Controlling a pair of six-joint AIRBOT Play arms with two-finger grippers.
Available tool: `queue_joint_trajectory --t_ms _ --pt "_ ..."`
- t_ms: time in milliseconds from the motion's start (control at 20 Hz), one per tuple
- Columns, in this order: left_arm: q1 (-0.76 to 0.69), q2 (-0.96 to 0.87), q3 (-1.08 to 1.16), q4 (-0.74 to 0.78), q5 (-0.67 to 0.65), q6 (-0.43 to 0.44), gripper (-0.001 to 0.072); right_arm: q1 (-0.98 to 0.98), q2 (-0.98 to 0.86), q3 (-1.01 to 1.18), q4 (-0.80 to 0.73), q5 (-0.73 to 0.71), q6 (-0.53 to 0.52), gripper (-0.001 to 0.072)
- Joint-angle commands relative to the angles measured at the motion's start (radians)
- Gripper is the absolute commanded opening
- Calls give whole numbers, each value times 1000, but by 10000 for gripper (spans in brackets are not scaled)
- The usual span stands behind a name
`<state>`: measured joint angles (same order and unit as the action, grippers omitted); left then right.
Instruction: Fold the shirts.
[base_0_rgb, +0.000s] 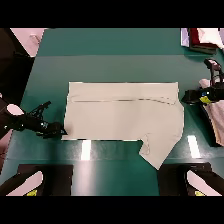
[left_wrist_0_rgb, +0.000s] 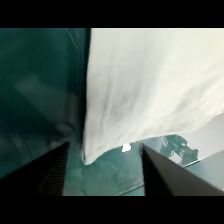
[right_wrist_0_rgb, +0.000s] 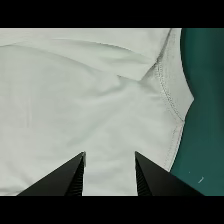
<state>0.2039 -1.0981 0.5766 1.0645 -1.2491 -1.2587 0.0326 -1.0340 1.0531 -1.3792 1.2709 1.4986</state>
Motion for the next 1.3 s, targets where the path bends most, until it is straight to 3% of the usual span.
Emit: queue_joint_trajectory --t_ms 0,50,150,200,400,600,800,1150,1250 --pt "-1 5 -24 -32 35 24 237 1 5 -2 0 27 4 365" --pt "-1 5 -25 -57 35 66 179 1 5 -2 0 44 4 365" --pt "-1 5 -25 -77 39 70 173 0 5 -2 -2 79 4 365" --pt "-1 5 -25 -78 36 82 26 0 5 -2 -3 105 5 365" --pt "-1 6 13 -75 34 81 23 -70 19 -32 -2 270 46 365" --pt "-1 6 68 -78 35 81 24 -261 139 -315 9 303 47 372" --pt "-1 6 69 -82 37 81 24 -415 210 -583 220 245 -27 397" --pt "-1 6 69 -82 32 82 25 -282 153 -705 262 104 3 383" --pt "-1 6 69 -82 26 82 25 -217 93 -677 260 66 3 290"
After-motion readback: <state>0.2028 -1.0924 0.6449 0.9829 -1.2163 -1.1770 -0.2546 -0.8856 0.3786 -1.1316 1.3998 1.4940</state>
